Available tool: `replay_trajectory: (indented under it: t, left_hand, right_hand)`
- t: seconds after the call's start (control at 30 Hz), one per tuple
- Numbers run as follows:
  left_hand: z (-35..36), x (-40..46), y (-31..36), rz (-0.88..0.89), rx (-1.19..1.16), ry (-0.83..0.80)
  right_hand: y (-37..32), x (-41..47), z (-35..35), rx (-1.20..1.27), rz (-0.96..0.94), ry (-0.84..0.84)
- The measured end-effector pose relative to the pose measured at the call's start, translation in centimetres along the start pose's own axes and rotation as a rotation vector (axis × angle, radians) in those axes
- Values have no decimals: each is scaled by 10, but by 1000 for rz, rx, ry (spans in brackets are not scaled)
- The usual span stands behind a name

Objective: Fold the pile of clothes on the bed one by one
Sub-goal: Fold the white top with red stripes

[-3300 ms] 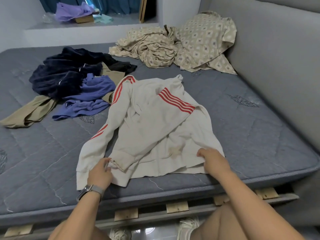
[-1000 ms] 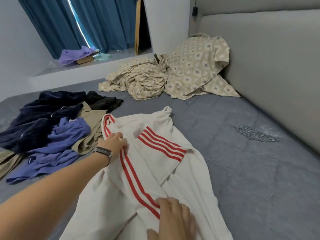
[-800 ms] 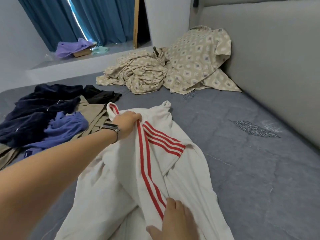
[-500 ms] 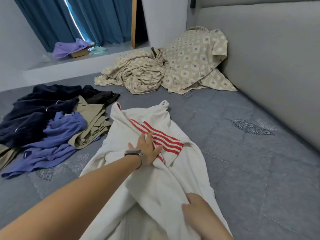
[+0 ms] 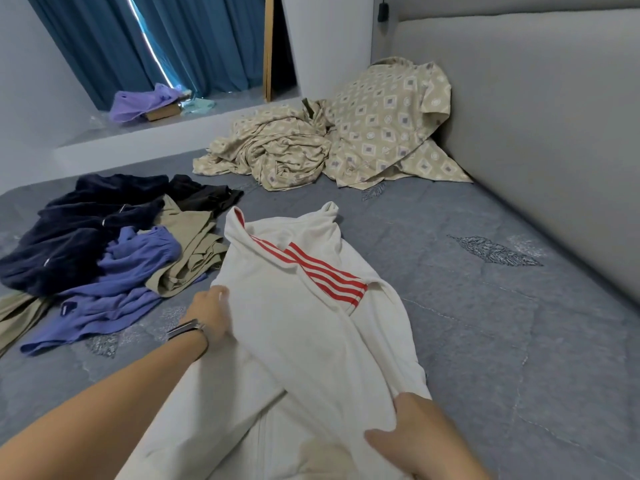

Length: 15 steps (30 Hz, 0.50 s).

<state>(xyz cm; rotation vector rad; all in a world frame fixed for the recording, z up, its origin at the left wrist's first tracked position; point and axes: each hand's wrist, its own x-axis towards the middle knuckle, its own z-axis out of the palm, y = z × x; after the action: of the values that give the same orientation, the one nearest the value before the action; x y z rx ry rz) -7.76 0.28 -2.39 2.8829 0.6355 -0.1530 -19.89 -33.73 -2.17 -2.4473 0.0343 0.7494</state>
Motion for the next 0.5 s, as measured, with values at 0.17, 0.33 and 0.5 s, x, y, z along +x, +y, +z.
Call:
replay_trajectory:
  t: [0.17, 0.33, 0.5]
  left_hand:
    - [4, 1, -22, 121, -67, 54]
    - [-5, 6, -35, -99, -388, 363]
    - [4, 64, -100, -499, -422, 120]
  right_hand:
    - [1, 8, -6, 40, -8, 81]
    - [-9, 12, -10, 312, -46, 116]
    - [-19, 21, 5, 261, -77, 117]
